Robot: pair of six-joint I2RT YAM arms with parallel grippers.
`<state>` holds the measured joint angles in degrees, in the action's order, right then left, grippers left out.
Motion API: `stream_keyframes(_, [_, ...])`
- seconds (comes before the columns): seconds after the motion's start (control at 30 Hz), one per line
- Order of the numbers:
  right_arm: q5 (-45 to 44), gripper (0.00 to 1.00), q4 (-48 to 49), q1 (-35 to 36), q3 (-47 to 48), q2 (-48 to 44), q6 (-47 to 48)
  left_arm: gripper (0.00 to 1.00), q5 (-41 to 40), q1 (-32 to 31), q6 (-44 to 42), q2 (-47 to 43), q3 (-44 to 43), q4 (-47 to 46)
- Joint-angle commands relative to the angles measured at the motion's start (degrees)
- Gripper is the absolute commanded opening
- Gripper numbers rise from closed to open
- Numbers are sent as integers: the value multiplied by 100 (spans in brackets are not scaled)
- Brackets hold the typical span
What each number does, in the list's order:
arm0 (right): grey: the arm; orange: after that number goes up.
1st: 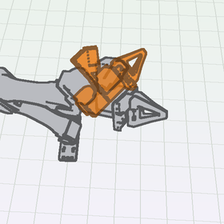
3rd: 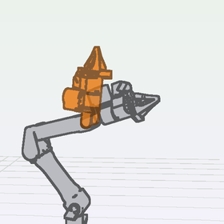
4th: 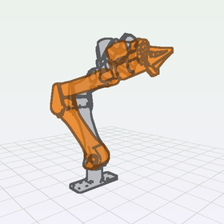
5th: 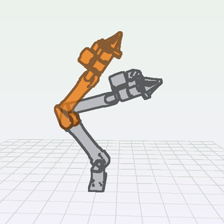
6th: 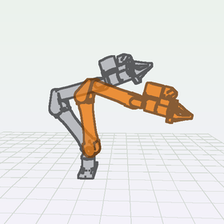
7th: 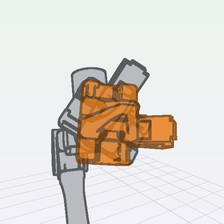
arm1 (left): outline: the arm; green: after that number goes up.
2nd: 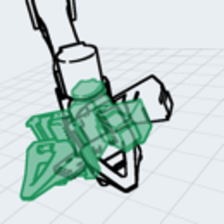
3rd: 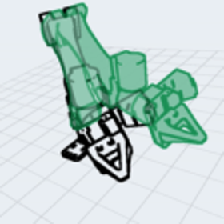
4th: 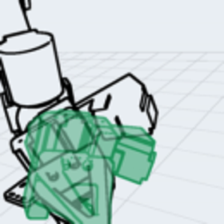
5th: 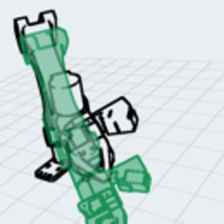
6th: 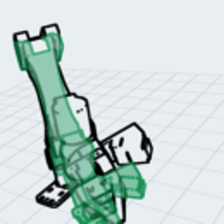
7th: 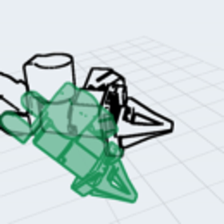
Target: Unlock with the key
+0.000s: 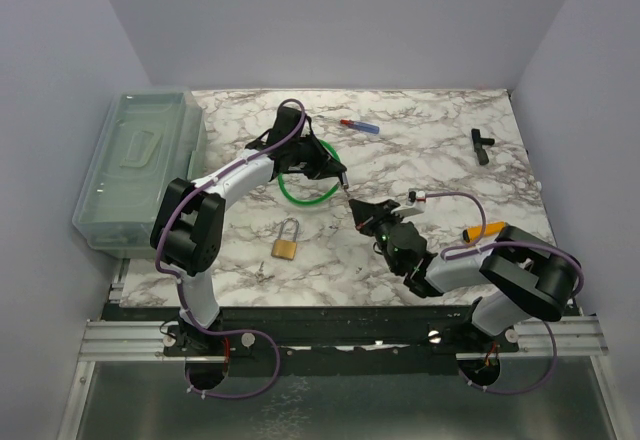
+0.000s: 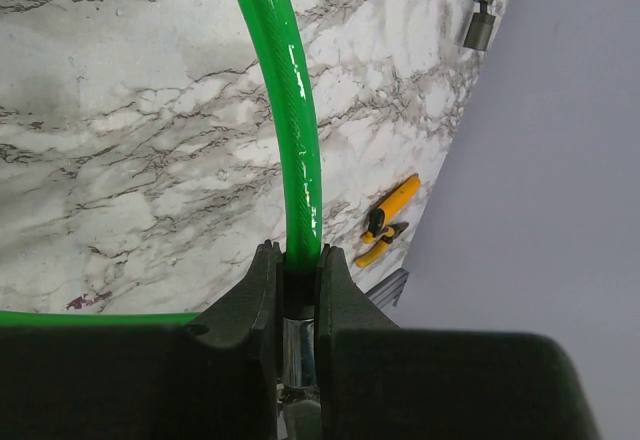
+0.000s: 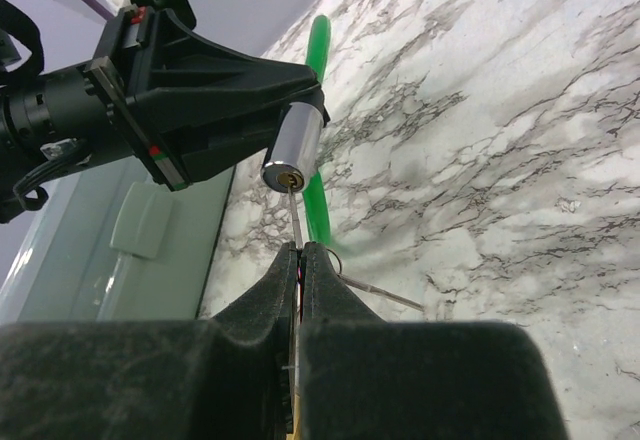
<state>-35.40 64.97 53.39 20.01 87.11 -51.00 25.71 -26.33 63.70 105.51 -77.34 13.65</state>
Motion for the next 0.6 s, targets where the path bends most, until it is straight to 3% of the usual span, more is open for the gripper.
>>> stream_keyframes(0.0, [-226,0,207,-47,93,155,-44,0,174,40,134,-5,70,-54])
stream_keyframes(0.57, [-349,0,332,-48,-120,-108,80,0,118,40,116,22,88,-55])
